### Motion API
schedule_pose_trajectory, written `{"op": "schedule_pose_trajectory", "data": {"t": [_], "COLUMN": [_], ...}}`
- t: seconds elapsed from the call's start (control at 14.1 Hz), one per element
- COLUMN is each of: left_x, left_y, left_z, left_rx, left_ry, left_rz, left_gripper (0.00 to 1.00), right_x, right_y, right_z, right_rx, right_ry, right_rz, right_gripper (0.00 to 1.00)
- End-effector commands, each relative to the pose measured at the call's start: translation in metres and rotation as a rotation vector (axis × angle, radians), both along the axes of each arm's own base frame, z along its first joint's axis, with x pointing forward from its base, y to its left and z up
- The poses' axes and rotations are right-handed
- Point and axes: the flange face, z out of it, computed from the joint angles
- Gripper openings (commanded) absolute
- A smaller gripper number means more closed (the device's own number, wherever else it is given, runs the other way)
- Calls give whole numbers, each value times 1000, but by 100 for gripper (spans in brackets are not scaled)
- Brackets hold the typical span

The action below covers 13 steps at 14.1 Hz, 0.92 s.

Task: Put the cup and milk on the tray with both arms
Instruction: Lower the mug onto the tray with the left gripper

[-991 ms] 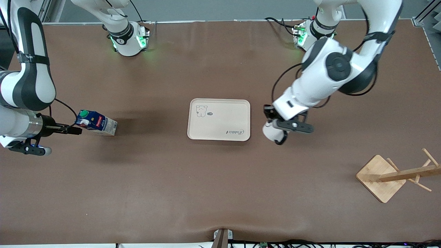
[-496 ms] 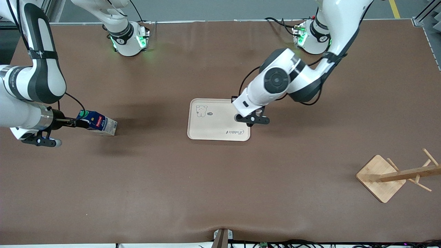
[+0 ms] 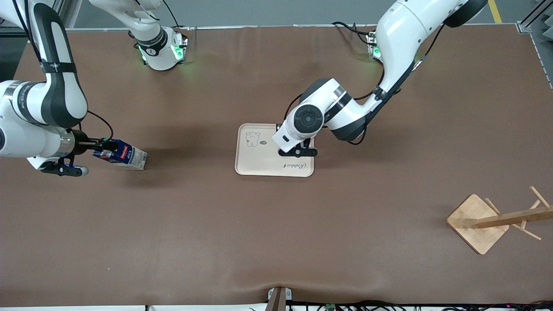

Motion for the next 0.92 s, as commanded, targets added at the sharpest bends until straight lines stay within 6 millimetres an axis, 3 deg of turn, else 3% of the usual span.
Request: {"op": "schedule_pose_trajectory", "data": {"t": [0.0,0.14,0.21,0.35,0.42,0.57,0.71,0.78,0.85], "left_x": [4,0,1,1,2,3,4,3,4], "left_y": [-6,-8,-7,-6,-6,-6,-6,-5,-5], "left_z": [-17,-31,-33,-39,-40,-43,-46,-47,-46], "left_rx": [71,90,92,94,93,92,88,88,87], "left_ry": [-12,-1,-2,9,11,9,8,9,1], "left_rz": [7,0,3,8,11,17,14,4,-7], "left_gripper": [0,0,0,0,0,4,40,78,100], "right_x": [-13,-15,-14,-14,-15,-14,-5,1,5], "right_y": [-1,-1,-4,-7,-5,-2,0,-1,0], "right_z": [-3,-13,-14,-15,-15,-13,-1,8,17], "right_rx": [-1,-11,-14,-11,-3,23,28,27,28], "right_ry": [-68,-141,-154,-146,-141,-135,-163,-178,-179], "right_rz": [4,1,-5,-13,-19,-37,-40,-39,-36], "right_gripper": [100,100,81,5,0,0,0,0,0]}}
